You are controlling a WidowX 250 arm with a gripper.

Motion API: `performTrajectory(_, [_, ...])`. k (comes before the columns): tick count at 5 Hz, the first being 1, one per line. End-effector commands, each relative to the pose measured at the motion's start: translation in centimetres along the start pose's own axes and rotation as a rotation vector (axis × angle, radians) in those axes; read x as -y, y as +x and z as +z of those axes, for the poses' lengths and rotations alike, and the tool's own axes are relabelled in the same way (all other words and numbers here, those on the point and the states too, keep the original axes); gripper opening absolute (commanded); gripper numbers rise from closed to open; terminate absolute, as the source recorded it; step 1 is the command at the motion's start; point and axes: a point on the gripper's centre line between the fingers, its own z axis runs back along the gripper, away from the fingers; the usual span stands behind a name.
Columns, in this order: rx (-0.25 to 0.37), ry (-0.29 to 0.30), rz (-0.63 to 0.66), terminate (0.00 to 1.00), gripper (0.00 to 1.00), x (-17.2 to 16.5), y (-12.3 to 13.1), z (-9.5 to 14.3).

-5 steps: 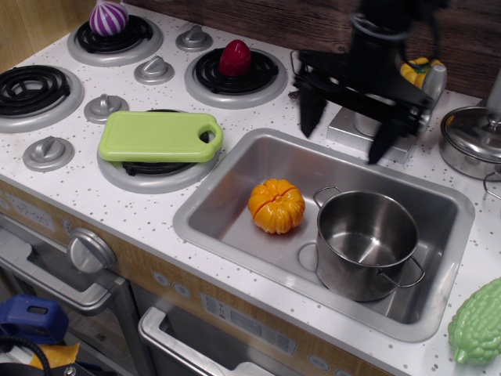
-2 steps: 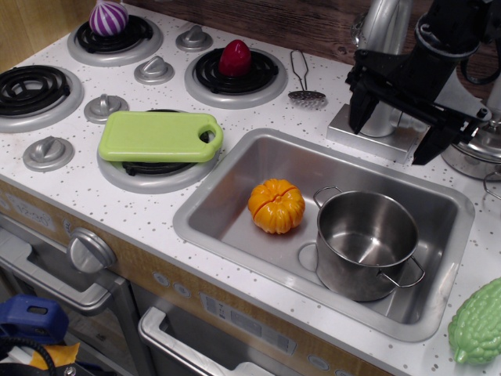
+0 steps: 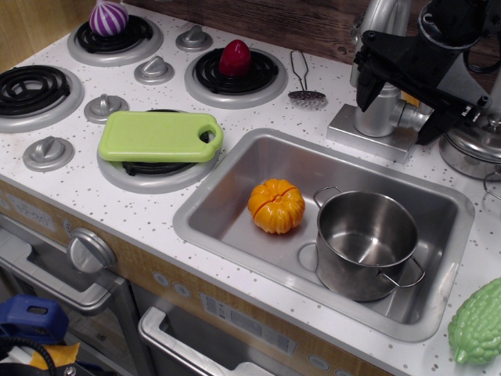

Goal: Turn faucet front to left

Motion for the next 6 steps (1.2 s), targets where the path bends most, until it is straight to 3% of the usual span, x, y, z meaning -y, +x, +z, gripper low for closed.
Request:
performTrajectory(1, [0.060, -0.013, -0.046, 0.00, 1.00, -2.4, 1.7, 1.1])
performTrajectory(6, [0.076, -0.082, -0.143, 0.00, 1.00, -8.6, 4.1, -0.6])
